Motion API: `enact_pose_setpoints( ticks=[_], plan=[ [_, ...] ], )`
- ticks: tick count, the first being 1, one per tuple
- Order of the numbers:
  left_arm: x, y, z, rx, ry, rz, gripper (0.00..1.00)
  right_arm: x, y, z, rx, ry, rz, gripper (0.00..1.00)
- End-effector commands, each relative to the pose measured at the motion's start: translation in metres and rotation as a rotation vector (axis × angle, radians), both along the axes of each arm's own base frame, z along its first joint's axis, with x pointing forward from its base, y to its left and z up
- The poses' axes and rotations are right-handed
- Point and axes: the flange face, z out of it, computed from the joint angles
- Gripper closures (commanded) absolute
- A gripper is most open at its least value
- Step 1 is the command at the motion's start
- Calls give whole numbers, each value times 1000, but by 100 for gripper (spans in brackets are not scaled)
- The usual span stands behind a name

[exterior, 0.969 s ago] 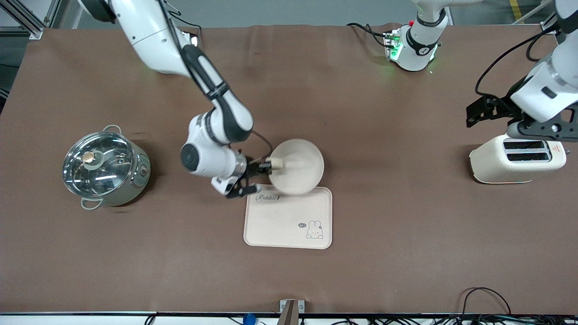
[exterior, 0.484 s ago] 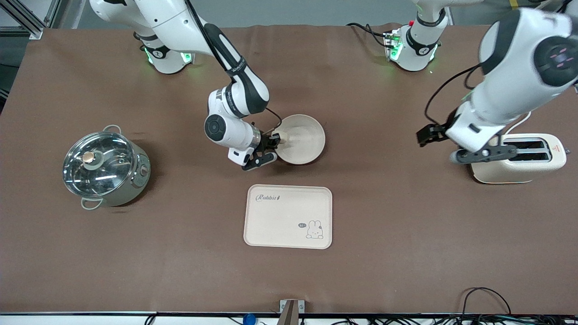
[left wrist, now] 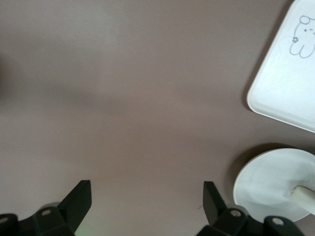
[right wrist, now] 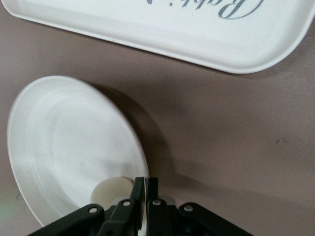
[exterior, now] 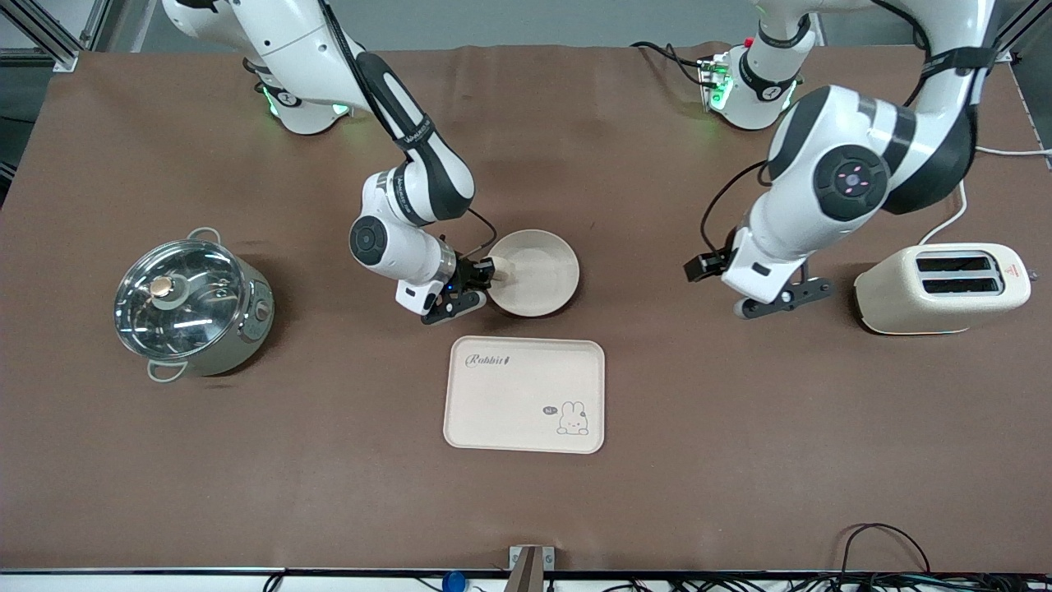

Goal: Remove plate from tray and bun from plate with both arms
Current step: 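Hold the plate with the right gripper while the left gripper reaches the bun, then set the plate on the table while the left gripper grasps the bun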

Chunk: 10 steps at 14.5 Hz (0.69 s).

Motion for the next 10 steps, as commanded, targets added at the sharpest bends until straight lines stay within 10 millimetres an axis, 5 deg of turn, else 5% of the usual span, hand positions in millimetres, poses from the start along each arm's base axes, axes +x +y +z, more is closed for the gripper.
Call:
enact_pose_setpoints(
  ticks=[1, 6, 10],
  plan=[
    [-3, -25, -12, -16, -10, 39, 0, -4, -2, -2, 14, 7, -23, 6],
    [-14, -90, -55, -40, -26, 204, 0, 26, 3, 47, 54, 52, -190, 0],
    [-41, -161, -98, -63, -28, 364, 0, 72, -89, 113, 100, 101, -273, 0]
  ],
)
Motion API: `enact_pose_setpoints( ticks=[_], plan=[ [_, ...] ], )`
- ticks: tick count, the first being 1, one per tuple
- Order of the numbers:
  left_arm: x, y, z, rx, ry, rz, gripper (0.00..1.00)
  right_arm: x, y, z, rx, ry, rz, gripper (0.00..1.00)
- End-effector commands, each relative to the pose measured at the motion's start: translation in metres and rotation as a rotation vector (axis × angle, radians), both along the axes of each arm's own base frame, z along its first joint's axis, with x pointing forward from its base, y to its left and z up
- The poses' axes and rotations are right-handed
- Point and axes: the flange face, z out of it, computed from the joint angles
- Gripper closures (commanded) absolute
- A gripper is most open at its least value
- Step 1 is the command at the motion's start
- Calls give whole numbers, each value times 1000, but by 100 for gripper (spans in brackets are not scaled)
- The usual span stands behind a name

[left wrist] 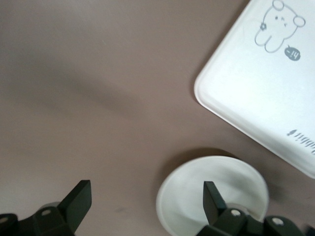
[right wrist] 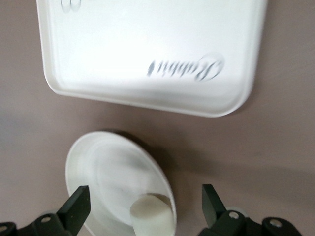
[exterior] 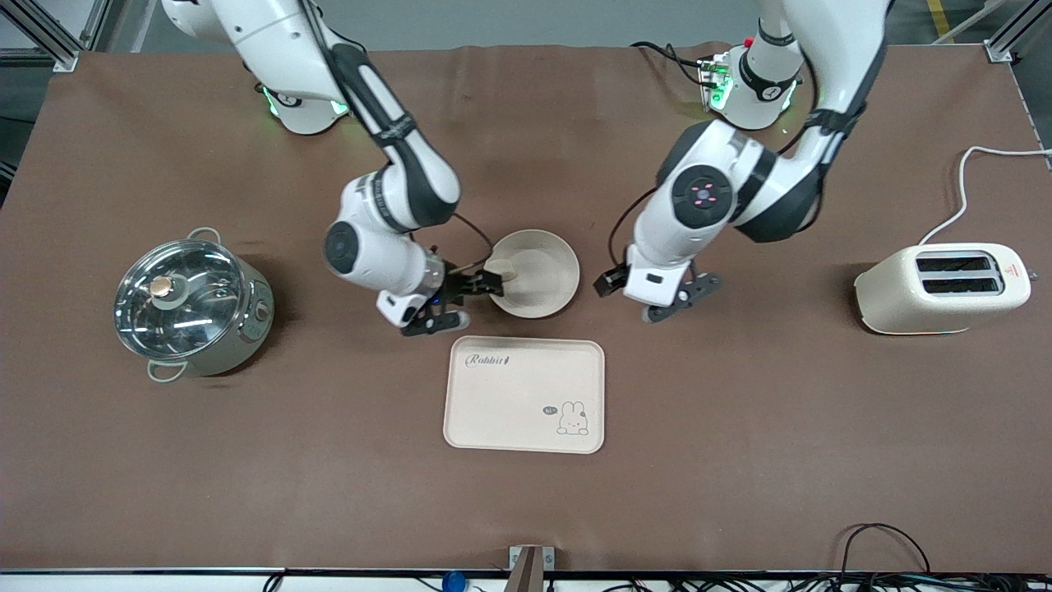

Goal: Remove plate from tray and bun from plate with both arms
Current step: 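Set the plate on the table while the left gripper grasps the bun, then lift the white bun off the plate with the left gripper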

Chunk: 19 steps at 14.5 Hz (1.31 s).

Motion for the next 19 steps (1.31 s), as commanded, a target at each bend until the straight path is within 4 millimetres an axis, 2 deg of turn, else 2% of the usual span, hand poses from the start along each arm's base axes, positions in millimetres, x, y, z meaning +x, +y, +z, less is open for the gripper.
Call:
enact_pose_setpoints(
  ticks=[1, 2, 3, 5, 6, 7, 10, 11, 14, 15, 17, 19],
  plan=[
    [-20, -50, -27, -37, 0, 129, 0, 22, -79, 61, 28, 31, -52, 0],
    [-27, -68, -36, -48, -1, 183, 0, 31, -109, 80, -20, 5, -43, 0],
    [-35, -83, -44, -53, 4, 214, 0, 46, -147, 103, -72, -33, -54, 0],
    [-57, -115, -66, -59, 22, 274, 0, 67, -213, 141, -121, 5, -58, 0],
    [-68, -128, -78, -65, 28, 317, 0, 75, -241, 167, -139, 25, -55, 0],
    [-70, -135, -85, -81, 26, 364, 1, 78, -267, 190, -179, 41, -45, 0],
    [-85, -159, -106, -148, 21, 480, 7, 72, -306, 263, -359, -8, 29, 0],
    [-89, -165, -110, -171, 15, 509, 8, 68, -320, 281, -397, -29, 54, 0],
    [-90, -167, -119, -185, 15, 528, 17, 55, -388, 310, -396, -58, -23, 0],
    [-89, -167, -119, -193, 13, 538, 17, 46, -404, 324, -394, -82, -17, 0],
    [-88, -168, -124, -223, 2, 549, 23, 22, -429, 352, -414, -81, -33, 0],
    [-89, -168, -131, -220, 8, 549, 29, 2, -437, 378, -468, -100, -35, 0]
  ],
)
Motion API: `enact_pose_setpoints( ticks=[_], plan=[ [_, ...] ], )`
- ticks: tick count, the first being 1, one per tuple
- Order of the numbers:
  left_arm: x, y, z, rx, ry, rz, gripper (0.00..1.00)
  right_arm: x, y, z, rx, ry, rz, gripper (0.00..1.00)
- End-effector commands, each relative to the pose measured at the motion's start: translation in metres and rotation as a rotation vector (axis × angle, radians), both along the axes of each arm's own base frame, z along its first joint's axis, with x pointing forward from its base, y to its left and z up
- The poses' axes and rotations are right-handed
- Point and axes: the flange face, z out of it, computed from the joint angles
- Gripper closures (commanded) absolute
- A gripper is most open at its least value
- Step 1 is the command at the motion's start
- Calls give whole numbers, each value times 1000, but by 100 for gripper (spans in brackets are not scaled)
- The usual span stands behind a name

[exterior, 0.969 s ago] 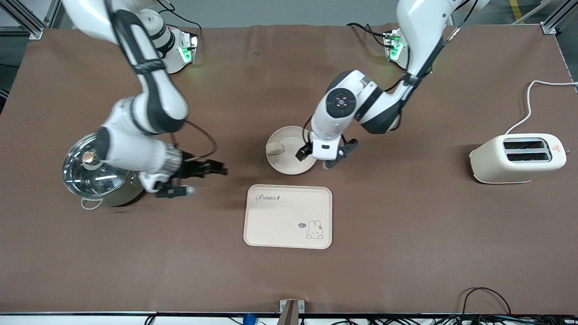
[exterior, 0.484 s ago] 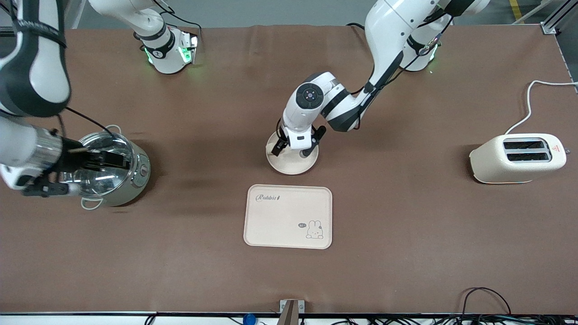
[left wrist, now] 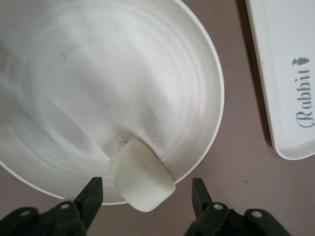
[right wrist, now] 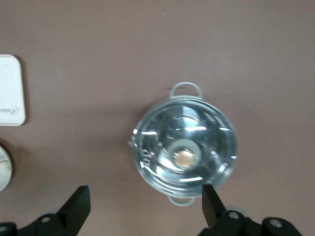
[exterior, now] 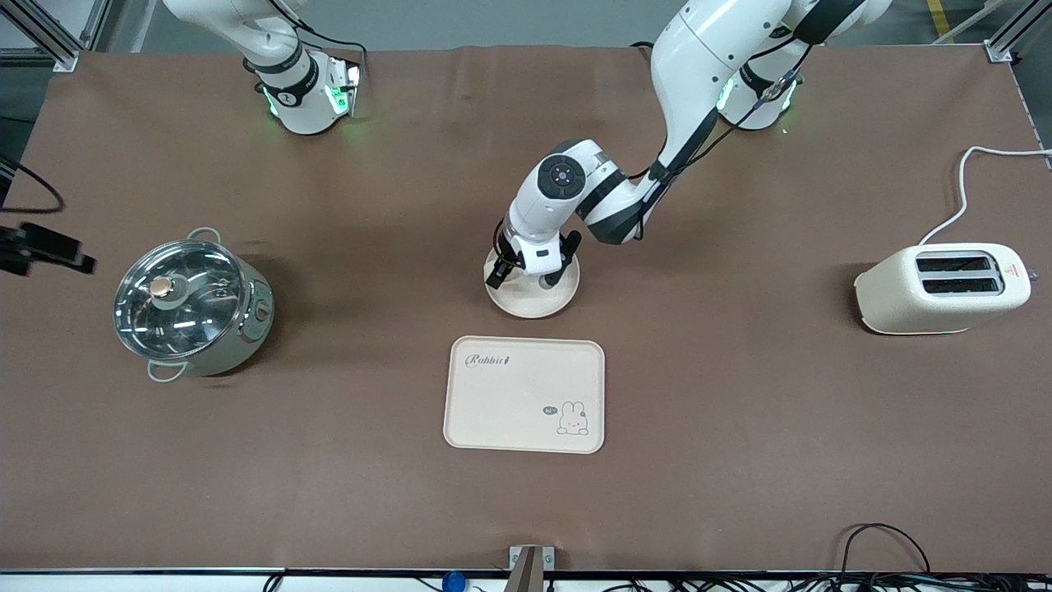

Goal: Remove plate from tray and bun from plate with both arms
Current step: 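Lift the white bun off the plate with the left gripper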

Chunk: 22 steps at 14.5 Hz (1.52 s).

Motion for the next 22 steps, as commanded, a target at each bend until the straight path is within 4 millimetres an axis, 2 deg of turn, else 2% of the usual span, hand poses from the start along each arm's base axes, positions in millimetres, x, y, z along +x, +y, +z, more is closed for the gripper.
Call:
enact_pose_setpoints(
  ticks=[1, 3, 4, 5, 7, 8, 12, 15, 18, 20, 22],
  plan=[
    [2, -4, -5, -13, -4, 15, 33, -33, 2, 37, -59, -11, 17, 0],
    [0, -3, -7, -9, -1, 14, 47, -35, 20, 45, -130, -9, 44, 0],
    [0, -3, -7, -8, 0, 14, 58, -39, 26, 53, -145, -20, 17, 0],
    [1, -3, -7, -8, -1, 14, 74, -42, 33, 54, -143, -17, 3, 0],
    [1, -3, -7, -7, 0, 12, 95, -41, 45, 49, -142, -9, 18, 0],
    [1, -2, -8, -3, 2, 12, 99, -40, 49, 47, -142, -10, 21, 0],
    [9, 4, 4, 28, -9, -12, 100, -43, 70, 46, -137, -8, 18, 0],
    [33, 23, 46, 66, -55, -22, 100, -41, 78, 45, -137, -9, 32, 0],
    [88, 85, 85, 206, -75, -53, 100, -42, 85, 47, -137, -4, 44, 0],
    [119, 135, 96, 275, -64, -143, 100, -42, 85, 48, -136, -12, 43, 0],
    [146, 193, 95, 324, -25, -256, 100, -41, 86, 47, -136, -13, 44, 0]
  ],
)
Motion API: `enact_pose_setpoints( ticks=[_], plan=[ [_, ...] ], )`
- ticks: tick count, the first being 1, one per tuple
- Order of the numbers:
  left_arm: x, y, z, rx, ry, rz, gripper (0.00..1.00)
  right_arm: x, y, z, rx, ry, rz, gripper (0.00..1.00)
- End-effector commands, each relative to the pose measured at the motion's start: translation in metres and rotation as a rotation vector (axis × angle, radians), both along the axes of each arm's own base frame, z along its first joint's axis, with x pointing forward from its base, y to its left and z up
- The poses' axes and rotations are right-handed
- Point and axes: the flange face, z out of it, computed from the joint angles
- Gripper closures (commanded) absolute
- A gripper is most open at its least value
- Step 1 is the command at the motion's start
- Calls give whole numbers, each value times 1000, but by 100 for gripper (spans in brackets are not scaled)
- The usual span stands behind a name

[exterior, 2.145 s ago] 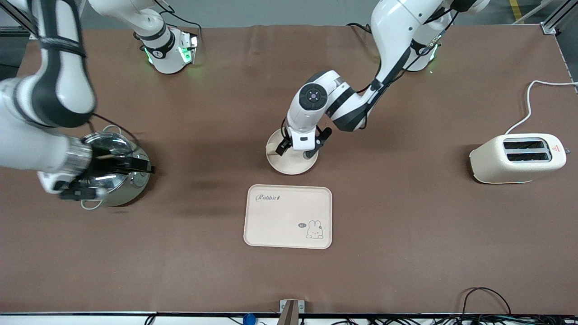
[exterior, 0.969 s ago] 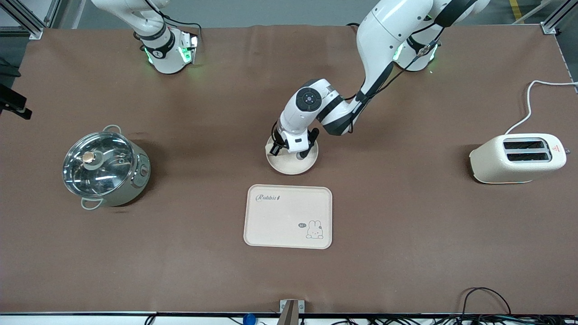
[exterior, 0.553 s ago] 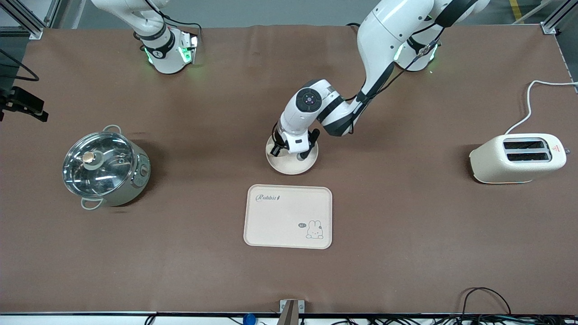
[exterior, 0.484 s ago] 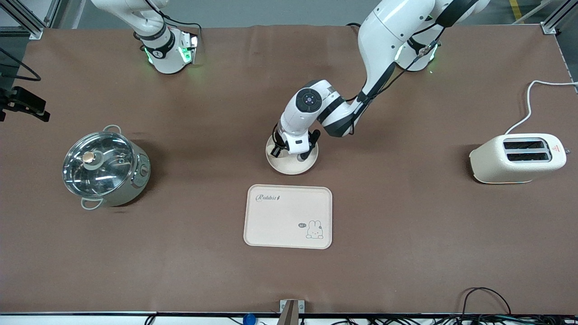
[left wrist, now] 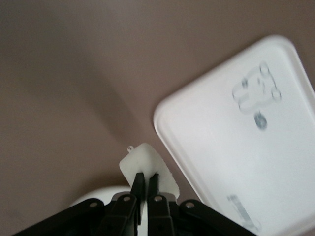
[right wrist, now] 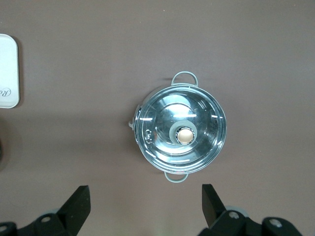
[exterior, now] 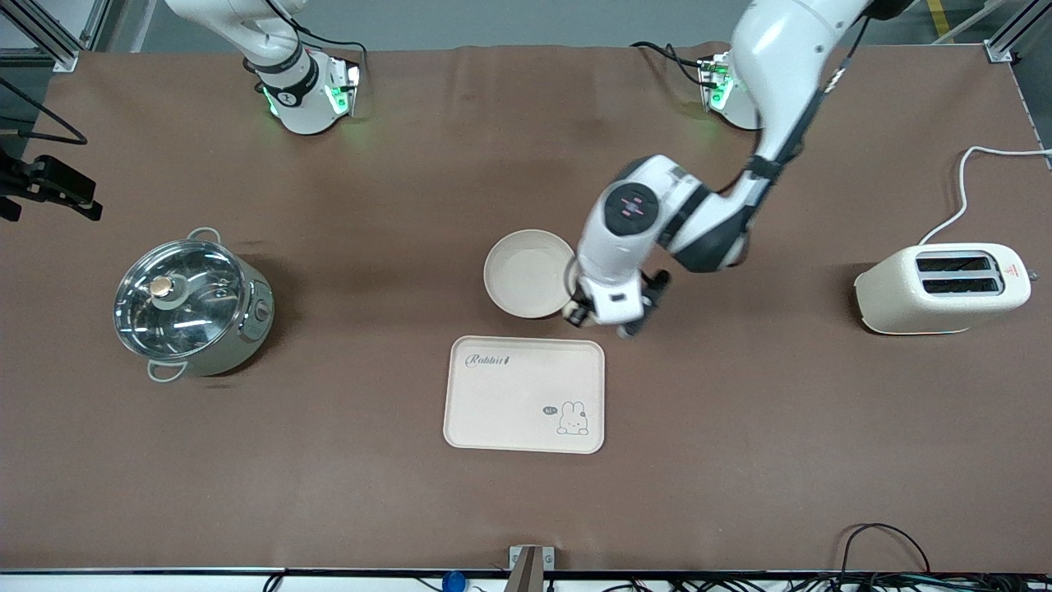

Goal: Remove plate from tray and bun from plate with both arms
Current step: 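Carry the bun toward the toaster with the left gripper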

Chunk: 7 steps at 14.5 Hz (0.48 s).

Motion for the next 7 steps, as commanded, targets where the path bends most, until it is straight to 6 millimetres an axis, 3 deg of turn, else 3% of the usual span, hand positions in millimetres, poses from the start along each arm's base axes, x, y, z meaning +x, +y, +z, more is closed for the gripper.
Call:
enact_pose_setpoints(
  ticks=[1, 3, 4, 7],
  plan=[
    [26, 70, -5, 74, 59, -134, 100, -10, 3, 2, -13, -5, -11, 0],
    [53, 142, -17, 124, 81, -202, 100, -11, 3, 3, -13, -2, -7, 0],
    [59, 168, -25, 137, 97, -227, 100, -11, 8, 4, -15, -3, -1, 0],
    [69, 219, -63, 177, 146, -250, 99, -9, 11, 2, -13, -8, 4, 0]
  ],
)
